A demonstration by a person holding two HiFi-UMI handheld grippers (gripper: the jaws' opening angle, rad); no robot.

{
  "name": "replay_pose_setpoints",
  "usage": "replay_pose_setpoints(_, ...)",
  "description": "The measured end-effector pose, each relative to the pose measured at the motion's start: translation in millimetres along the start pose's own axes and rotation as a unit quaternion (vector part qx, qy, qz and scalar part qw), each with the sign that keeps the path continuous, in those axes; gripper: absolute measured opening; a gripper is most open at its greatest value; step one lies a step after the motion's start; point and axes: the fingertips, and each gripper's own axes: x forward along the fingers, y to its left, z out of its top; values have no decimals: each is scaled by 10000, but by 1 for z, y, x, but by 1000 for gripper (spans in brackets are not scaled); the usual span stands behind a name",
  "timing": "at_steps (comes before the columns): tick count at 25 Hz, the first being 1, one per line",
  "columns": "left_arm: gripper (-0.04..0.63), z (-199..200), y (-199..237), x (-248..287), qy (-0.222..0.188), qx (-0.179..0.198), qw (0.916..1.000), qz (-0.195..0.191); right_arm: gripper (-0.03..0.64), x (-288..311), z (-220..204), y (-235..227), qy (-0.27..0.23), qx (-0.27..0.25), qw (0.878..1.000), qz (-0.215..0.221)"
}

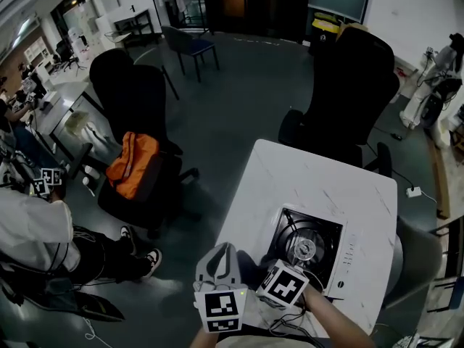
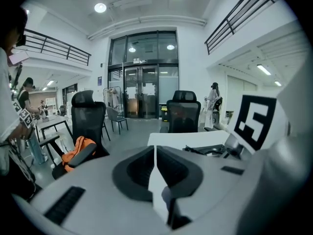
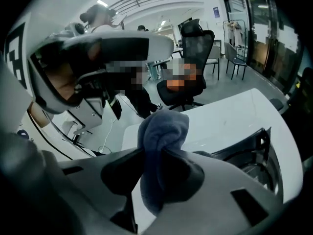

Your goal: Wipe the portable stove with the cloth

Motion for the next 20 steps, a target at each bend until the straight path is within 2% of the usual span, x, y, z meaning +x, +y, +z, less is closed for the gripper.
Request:
replay_pose_setpoints(7,21,1,-16,-3,-10,59,9999,-109,106,-1,-42,1,238,229,9994,-138)
replay_pose_setpoints(11,21,1,-30,1,-32,118,9997,-230,106,-9,-73,-4,340,600,9971,-326)
replay_pose_setpoints(20,21,4,-70,4,1,324,9975,-626,106,-29,-100,-12,-41,1275,9901,-581)
